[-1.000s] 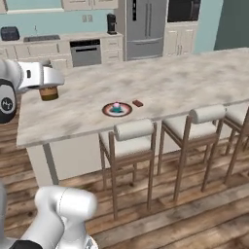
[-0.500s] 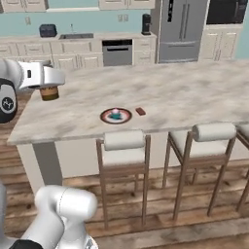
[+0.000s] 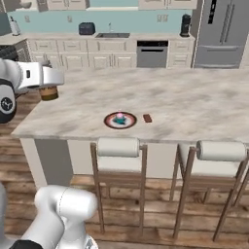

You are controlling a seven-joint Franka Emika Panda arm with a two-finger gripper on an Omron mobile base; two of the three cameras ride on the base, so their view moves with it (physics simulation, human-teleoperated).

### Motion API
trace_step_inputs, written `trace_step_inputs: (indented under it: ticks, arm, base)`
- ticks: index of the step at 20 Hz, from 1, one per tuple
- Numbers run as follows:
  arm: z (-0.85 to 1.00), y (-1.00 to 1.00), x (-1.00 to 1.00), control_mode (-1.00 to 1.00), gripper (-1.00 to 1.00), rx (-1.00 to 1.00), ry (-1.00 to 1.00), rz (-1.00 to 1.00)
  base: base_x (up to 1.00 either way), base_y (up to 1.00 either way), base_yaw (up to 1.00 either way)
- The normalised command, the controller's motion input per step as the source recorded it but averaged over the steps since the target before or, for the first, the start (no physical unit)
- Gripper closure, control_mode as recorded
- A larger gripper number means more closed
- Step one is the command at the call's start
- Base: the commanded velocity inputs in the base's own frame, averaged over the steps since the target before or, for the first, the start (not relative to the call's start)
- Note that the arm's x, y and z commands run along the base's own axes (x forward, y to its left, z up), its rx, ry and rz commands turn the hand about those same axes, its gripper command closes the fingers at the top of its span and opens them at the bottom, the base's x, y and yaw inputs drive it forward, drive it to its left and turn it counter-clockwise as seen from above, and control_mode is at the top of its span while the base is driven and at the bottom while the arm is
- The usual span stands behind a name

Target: Take the cinnamon bottle from the cabinet and place it on the dining table, next to the plate with the cupcake. Then take the chocolate from the dining counter and place it on the cupcake plate.

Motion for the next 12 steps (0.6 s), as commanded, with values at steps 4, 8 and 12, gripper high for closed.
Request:
trace_step_inputs:
  ticks: [4,8,12]
  arm:
    - [0.00,0.00,0.00,1.00,1.00,0.00,0.00,0.00]
    - [0.00,0.00,0.00,1.00,1.00,0.00,0.00,0.00]
    - [0.00,0.00,0.00,1.00,1.00,0.00,0.00,0.00]
  base:
    - [0.65,-0.43,0.30]
    - [0.66,-0.38,0.28]
    - [0.60,-0.20,0.22]
